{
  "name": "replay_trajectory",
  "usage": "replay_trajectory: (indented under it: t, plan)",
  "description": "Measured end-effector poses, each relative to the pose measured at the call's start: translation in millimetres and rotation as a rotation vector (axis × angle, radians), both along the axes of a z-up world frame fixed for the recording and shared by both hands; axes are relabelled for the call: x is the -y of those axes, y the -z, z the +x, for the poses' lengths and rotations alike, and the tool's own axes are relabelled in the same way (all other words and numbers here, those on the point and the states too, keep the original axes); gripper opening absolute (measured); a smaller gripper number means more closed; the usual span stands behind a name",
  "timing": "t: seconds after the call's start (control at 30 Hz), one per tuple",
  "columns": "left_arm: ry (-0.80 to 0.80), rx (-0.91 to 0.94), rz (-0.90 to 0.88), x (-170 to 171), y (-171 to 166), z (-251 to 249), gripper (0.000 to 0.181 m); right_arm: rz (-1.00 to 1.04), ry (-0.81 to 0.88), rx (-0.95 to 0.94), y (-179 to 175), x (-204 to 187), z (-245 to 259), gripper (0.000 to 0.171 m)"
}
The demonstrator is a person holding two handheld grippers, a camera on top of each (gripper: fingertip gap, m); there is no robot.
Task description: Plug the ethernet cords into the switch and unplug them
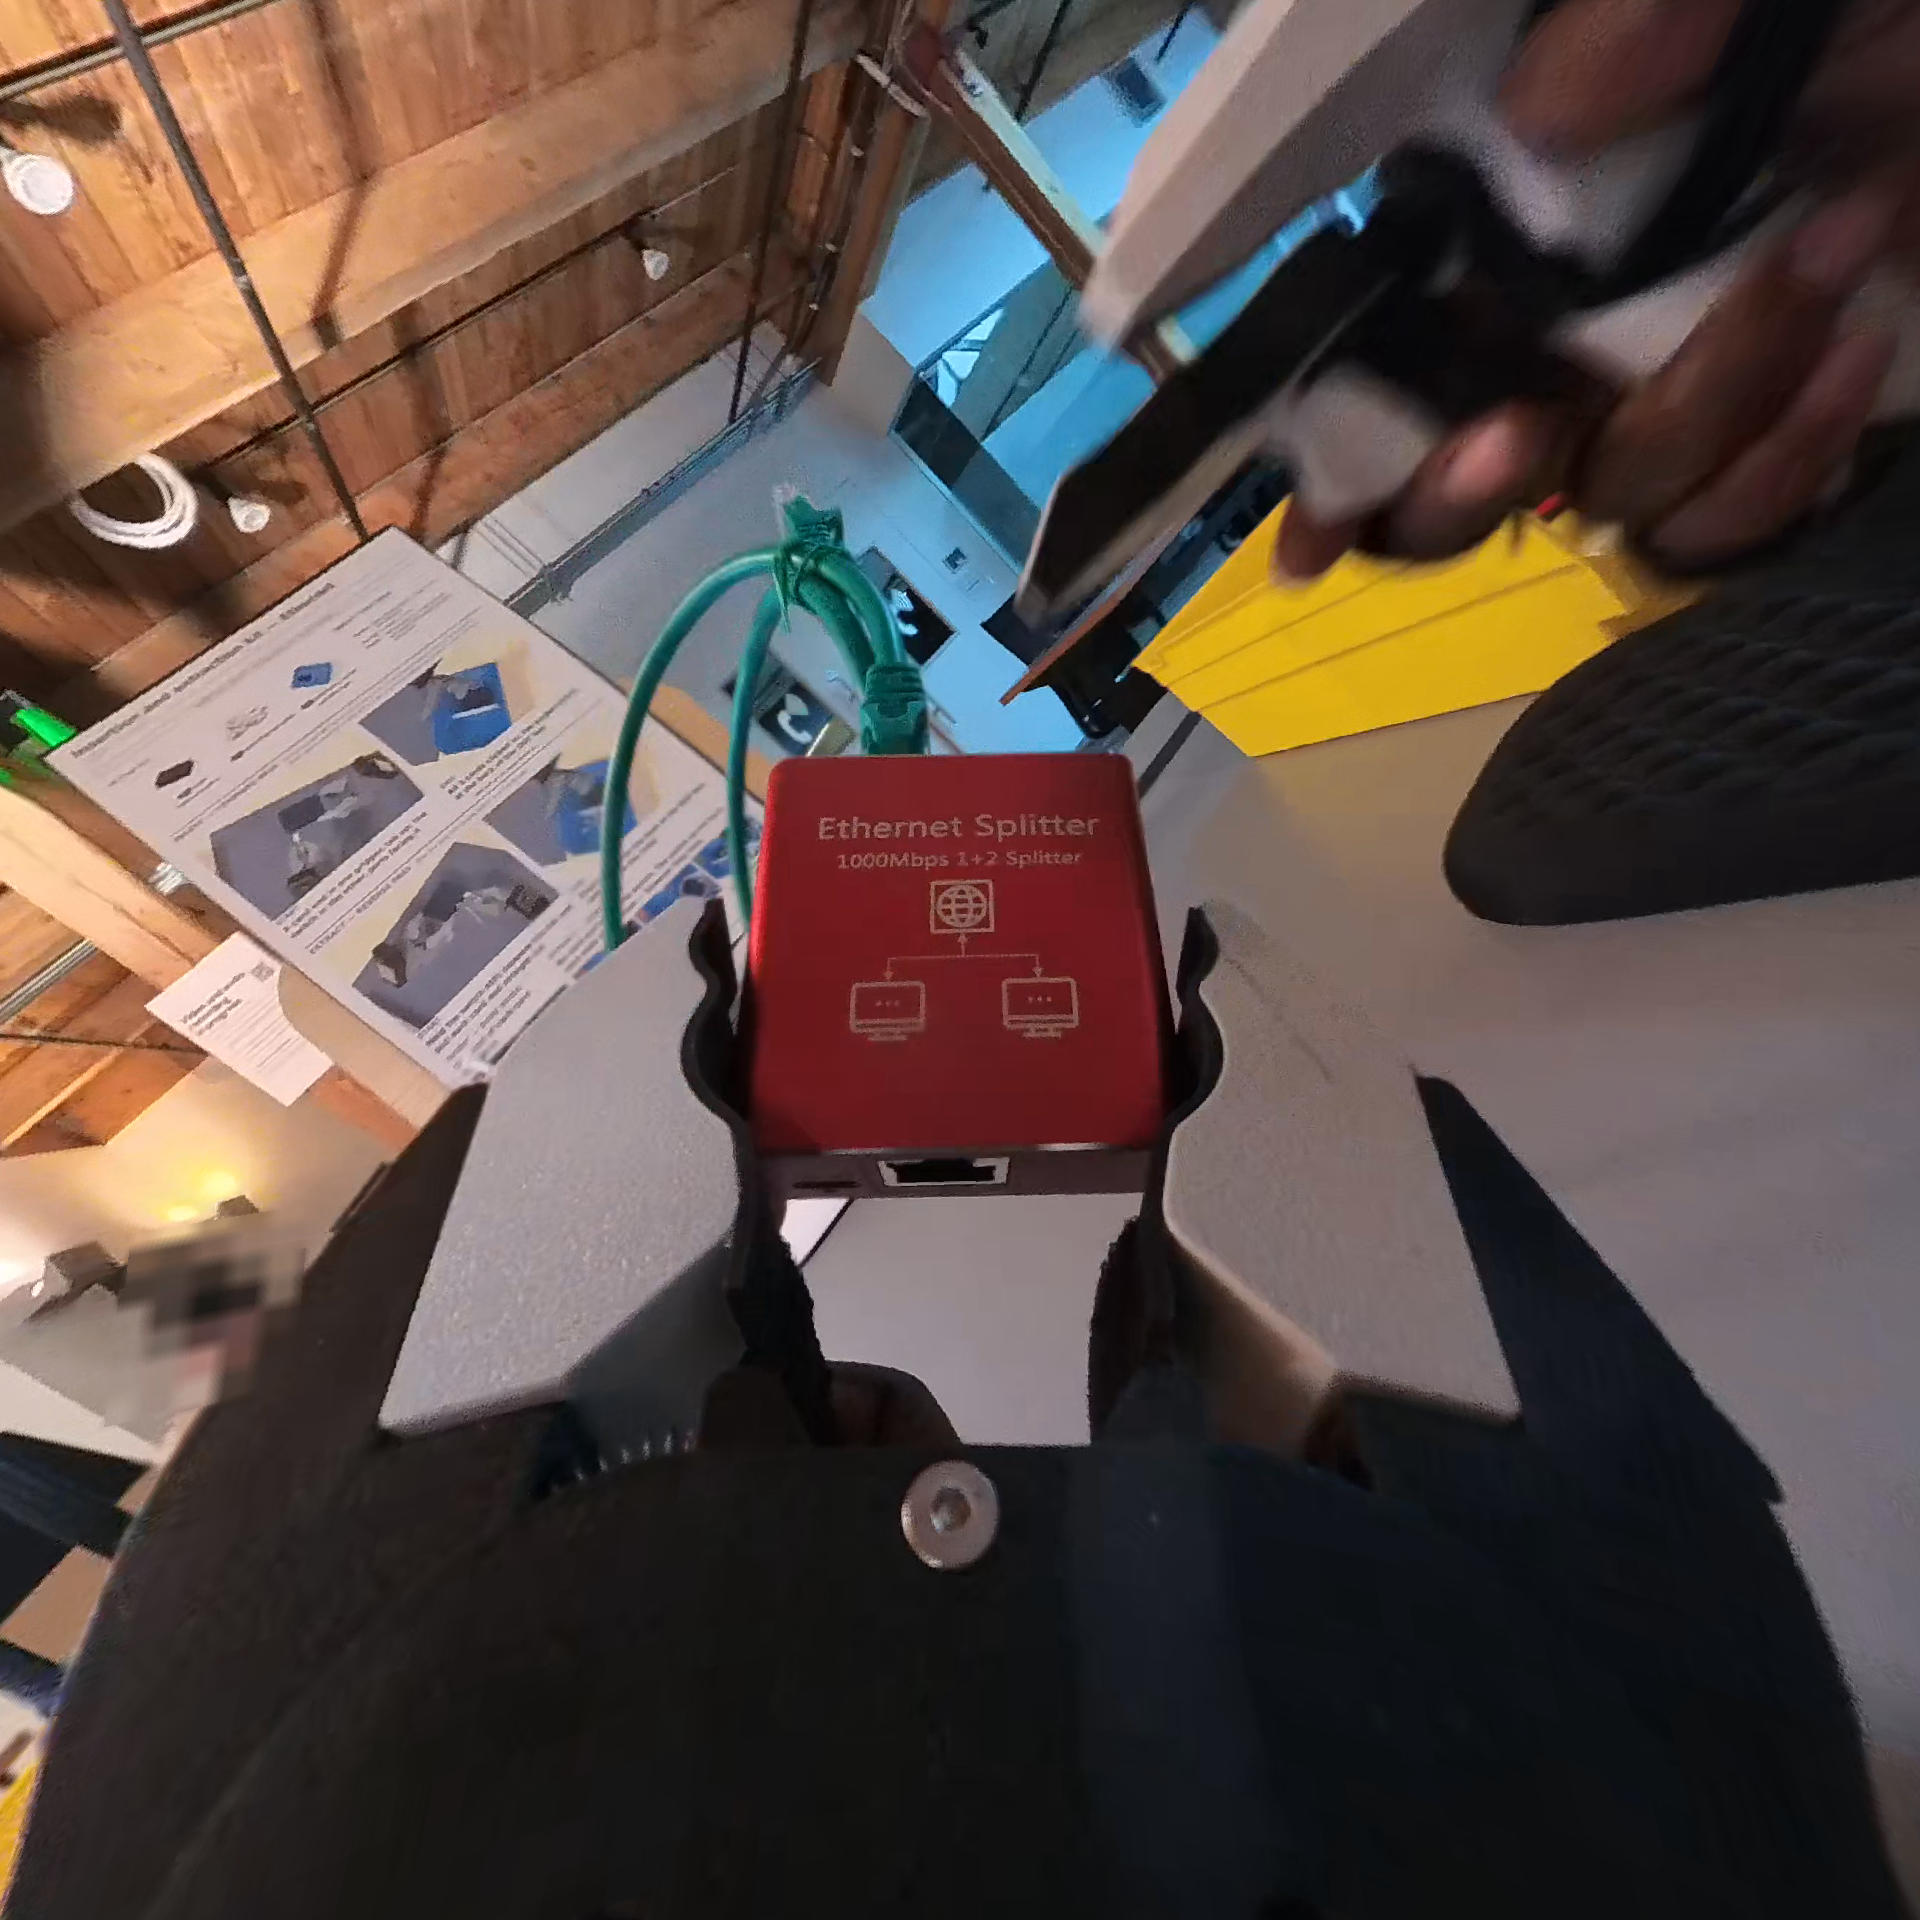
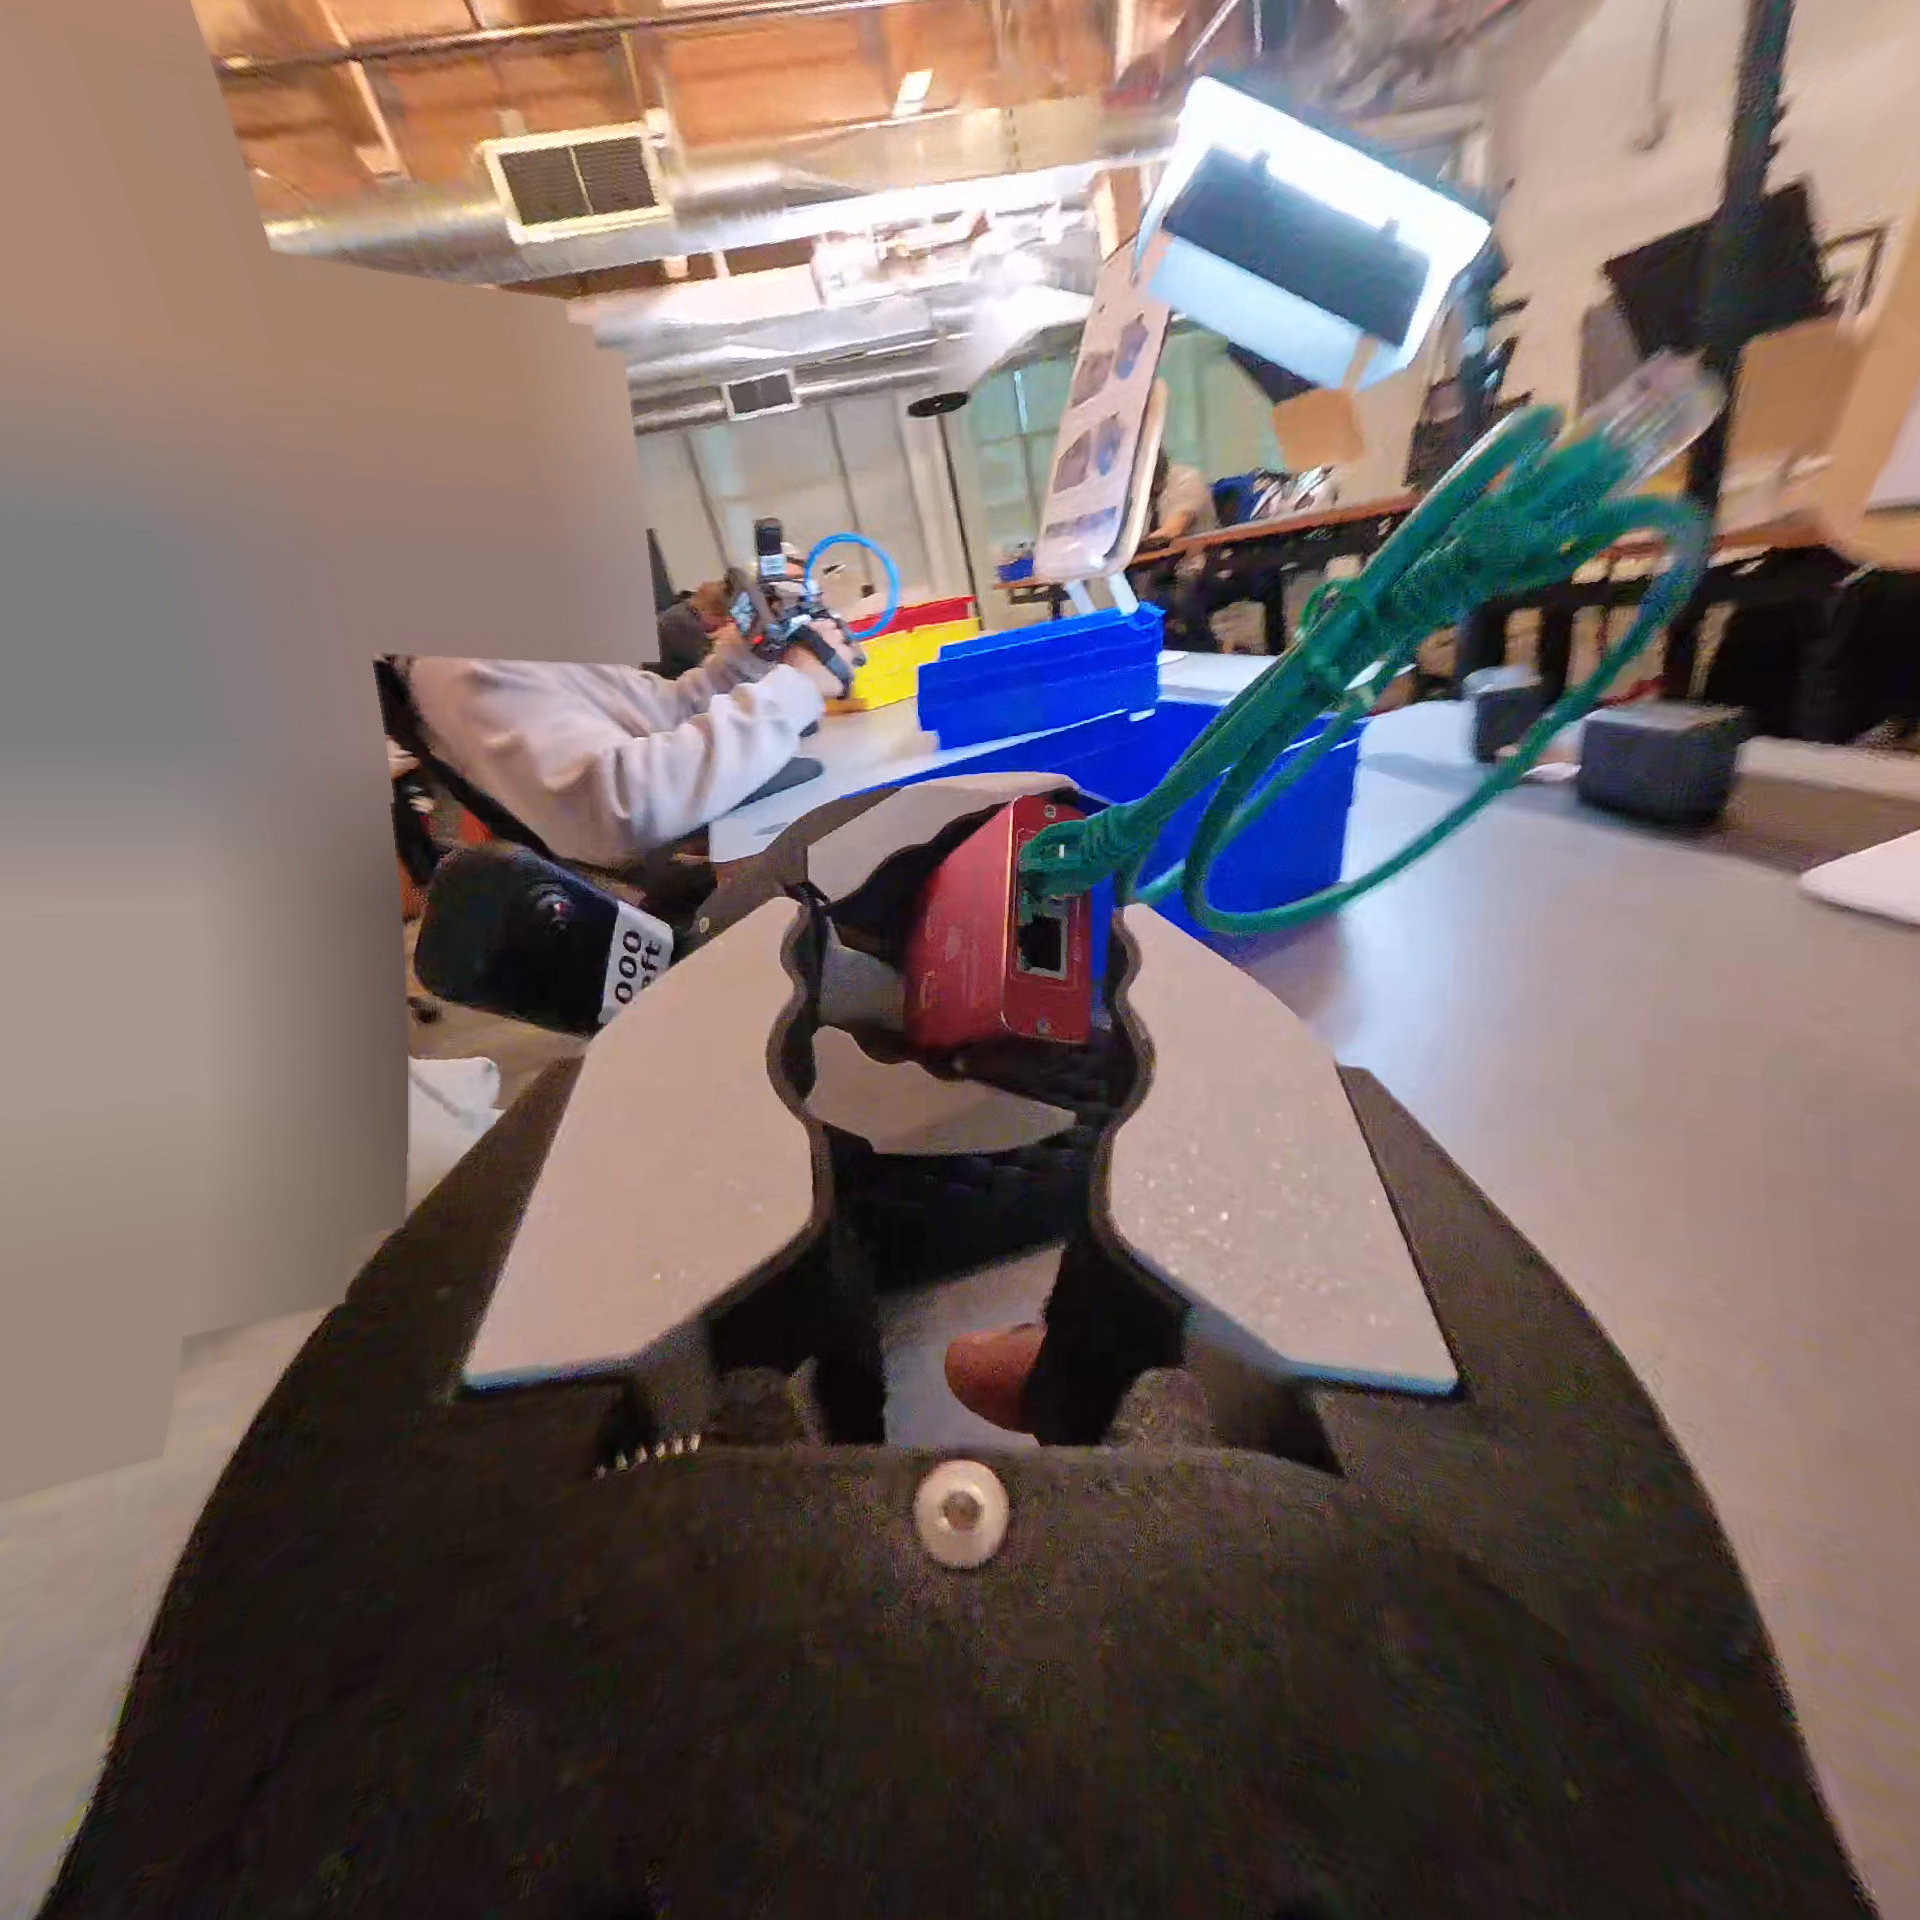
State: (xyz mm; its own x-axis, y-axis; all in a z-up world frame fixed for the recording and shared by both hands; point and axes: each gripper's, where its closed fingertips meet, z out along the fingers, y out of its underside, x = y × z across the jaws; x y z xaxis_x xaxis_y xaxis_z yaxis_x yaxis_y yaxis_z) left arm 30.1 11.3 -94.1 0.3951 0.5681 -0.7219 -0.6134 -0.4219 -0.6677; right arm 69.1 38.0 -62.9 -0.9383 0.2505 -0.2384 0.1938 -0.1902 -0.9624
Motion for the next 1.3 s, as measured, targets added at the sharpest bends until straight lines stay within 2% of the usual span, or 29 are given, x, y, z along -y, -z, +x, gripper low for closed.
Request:
replay_trajectory:
  t: [0.1,0.23,0.57,0.63,0.77,0.83,0.93,1.03,1.1,1.13,1.17,1.3]
  plan:
    - [0.010,-0.021,-0.012,-1.7,0.3,3.6,0.082,-0.044,-0.095,0.209,19.0,27.8,-20.1,0.061]
    - [0.023,-0.039,-0.026,-3.3,1.2,6.1,0.082,-0.263,-0.222,0.230,0.8,29.0,-18.3,0.040]
    - [0.063,-0.061,-0.044,-6.5,2.4,13.2,0.082,-0.116,-0.171,0.057,6.8,27.4,-14.7,0.024]
    - [0.069,-0.070,-0.031,-7.3,0.1,14.7,0.082,-0.123,-0.166,0.002,2.6,27.0,-9.9,0.017]
    - [0.150,-0.076,0.054,-8.7,-10.6,26.7,0.082,-0.156,-0.178,-0.109,-9.7,28.1,2.5,0.016]
    - [0.292,0.070,0.168,-10.6,-15.0,33.5,0.083,-0.149,-0.199,-0.170,-15.5,27.4,10.8,0.015]
    - [0.614,0.492,0.465,-1.0,-30.5,38.2,0.090,-0.128,-0.183,-0.246,-20.3,23.8,17.0,0.015]
    - [0.820,0.795,0.539,-0.9,-27.2,42.5,0.086,-0.164,-0.198,-0.269,-25.3,25.3,23.9,0.014]
    - [0.844,0.819,0.486,-9.3,-20.4,49.3,0.070,-0.187,-0.219,-0.271,-25.4,29.8,28.5,0.015]
    - [0.851,0.790,0.440,-12.9,-17.1,55.3,0.047,-0.185,-0.220,-0.269,-24.1,32.1,28.8,0.015]
    - [0.865,0.747,0.420,-13.8,-17.8,61.1,0.032,-0.183,-0.218,-0.270,-23.4,32.9,28.8,0.014]
    - [0.897,0.749,0.443,-10.2,-20.7,62.9,0.029,-0.157,-0.227,-0.246,-21.2,31.0,29.0,0.016]
